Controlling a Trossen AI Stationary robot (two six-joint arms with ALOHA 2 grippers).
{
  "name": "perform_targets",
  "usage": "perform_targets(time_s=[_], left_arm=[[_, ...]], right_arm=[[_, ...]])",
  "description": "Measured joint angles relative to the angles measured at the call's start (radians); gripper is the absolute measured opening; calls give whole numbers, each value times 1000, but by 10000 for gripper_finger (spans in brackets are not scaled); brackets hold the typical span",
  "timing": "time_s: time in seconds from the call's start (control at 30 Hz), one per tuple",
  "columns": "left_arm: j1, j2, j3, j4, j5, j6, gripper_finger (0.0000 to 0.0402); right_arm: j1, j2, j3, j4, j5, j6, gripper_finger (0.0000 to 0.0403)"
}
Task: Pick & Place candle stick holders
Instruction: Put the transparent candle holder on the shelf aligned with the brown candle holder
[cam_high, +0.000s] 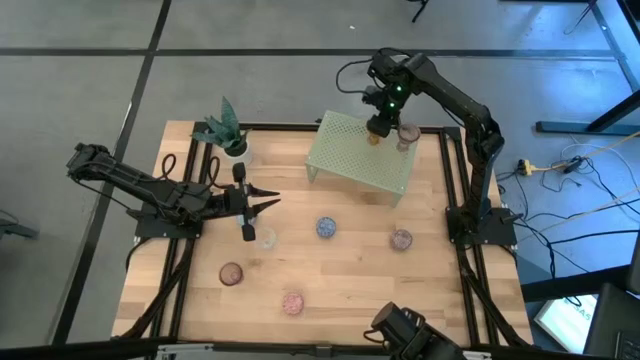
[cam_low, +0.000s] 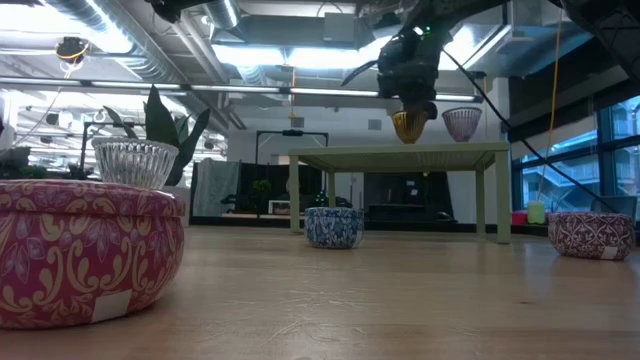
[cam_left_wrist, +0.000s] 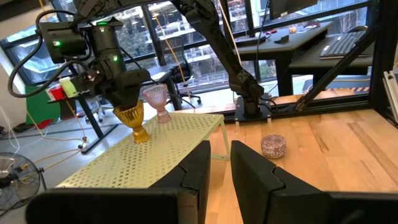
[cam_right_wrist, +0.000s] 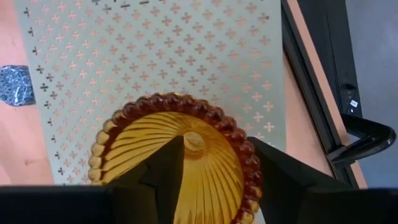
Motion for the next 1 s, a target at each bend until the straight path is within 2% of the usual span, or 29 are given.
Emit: perform_targets(time_s=[0.5,1.0], left_arm=[[0,0,0,0,0,0,58],[0,0,0,0,0,0,58]], right_arm=[[4,-2,36,-53,22,0,173],[83,-7,312,-112,21,51,173]])
